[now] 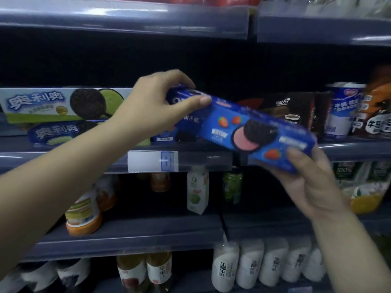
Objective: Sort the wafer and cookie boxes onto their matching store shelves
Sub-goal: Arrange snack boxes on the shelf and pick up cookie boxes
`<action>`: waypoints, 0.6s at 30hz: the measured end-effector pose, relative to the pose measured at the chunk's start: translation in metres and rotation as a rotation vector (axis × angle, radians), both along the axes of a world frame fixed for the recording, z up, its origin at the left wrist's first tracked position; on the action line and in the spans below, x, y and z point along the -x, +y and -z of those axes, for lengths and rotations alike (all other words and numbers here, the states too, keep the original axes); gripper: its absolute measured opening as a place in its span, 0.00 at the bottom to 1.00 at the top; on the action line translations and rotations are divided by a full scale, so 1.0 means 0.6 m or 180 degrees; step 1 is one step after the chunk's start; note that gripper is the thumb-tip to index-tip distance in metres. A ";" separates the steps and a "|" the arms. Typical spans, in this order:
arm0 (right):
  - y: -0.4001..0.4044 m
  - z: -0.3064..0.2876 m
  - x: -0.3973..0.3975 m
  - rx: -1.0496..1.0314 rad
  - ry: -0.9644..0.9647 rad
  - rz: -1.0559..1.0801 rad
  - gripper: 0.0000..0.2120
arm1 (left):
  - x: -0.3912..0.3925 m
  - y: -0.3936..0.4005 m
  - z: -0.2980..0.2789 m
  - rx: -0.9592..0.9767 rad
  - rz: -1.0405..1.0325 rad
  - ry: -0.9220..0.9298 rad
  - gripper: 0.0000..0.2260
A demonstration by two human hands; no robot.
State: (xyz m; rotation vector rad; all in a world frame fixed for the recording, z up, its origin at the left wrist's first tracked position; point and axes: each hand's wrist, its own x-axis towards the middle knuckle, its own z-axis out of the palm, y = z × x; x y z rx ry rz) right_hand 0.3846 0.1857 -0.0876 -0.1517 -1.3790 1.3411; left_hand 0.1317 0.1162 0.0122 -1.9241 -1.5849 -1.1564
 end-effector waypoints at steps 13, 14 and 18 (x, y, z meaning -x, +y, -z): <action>0.123 -0.095 0.049 -0.1340 -0.1855 0.2012 0.23 | 0.047 0.018 -0.007 0.0348 -0.0839 0.0476 0.22; 0.127 -0.089 0.050 -0.1265 -0.1919 0.1945 0.21 | 0.045 0.020 -0.008 0.0395 -0.0883 0.0613 0.21; 0.136 -0.075 0.058 -0.1038 -0.1920 0.1674 0.19 | 0.034 0.027 -0.017 0.0342 -0.0817 0.0922 0.16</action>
